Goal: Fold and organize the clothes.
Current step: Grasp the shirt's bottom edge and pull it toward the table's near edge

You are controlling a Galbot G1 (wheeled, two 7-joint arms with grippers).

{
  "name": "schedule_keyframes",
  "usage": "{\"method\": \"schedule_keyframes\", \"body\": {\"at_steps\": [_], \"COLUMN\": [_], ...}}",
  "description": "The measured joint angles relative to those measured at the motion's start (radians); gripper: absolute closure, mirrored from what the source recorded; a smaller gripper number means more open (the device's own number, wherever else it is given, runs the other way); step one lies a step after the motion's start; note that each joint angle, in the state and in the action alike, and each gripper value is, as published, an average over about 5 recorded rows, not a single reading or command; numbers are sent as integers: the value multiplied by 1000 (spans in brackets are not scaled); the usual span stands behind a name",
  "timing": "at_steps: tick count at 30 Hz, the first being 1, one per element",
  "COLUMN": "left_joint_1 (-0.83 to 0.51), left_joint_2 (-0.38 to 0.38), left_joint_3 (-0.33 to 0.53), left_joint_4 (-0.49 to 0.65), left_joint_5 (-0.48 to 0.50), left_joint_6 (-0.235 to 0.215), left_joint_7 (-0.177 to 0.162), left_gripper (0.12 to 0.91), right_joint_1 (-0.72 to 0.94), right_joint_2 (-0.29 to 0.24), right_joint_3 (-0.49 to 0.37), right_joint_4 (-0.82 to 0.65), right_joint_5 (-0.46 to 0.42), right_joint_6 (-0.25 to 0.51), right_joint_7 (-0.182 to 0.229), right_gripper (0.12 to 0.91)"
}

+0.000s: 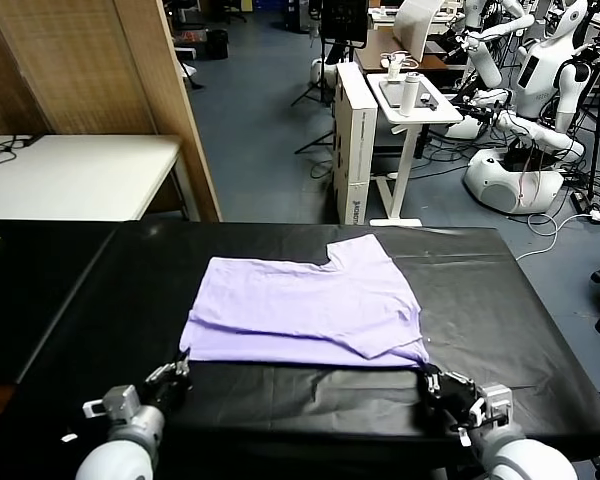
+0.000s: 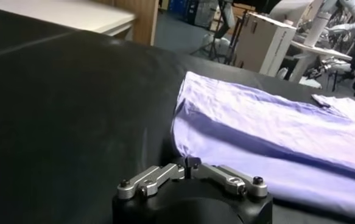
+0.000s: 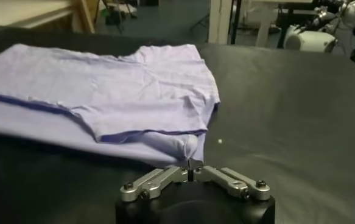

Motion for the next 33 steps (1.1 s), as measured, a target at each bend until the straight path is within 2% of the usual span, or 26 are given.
{"method": "schedule_keyframes", "body": {"at_steps": [5,13,16,18,21,25,27,29,32,33], "left_joint_1": [90,236,257,267,280,295,304,312,312,306], "left_joint_2": [17,20,19,17,11,3,-2,-9,-16,-17], "left_joint_3": [-21,-51,-56,-57,-57,-57,-56,-56,-58,-58], "left_joint_4": [-65,-145,-159,-167,-182,-208,-226,-248,-285,-297], "left_joint_5": [13,33,32,32,31,17,6,4,31,40], "left_joint_6": [2,2,5,9,18,37,51,64,93,110], "left_joint_7": [-22,-33,-42,-49,-61,-92,-109,-121,-123,-119], "left_gripper": [874,874,874,856,735,488,355,239,143,133], "right_joint_1": [-69,-115,-128,-137,-152,-160,-148,-122,-55,-25], "right_joint_2": [16,32,32,31,31,30,25,17,1,-6], "right_joint_3": [25,17,19,20,26,45,62,79,90,88], "right_joint_4": [51,83,99,112,135,167,177,179,162,150], "right_joint_5": [-14,-15,-5,4,20,63,98,133,171,180], "right_joint_6": [-17,-17,-17,-17,-17,-17,-17,-17,-17,-17], "right_joint_7": [10,8,9,15,26,30,29,26,21,20], "right_gripper": [885,869,731,585,395,184,136,124,119,119]}}
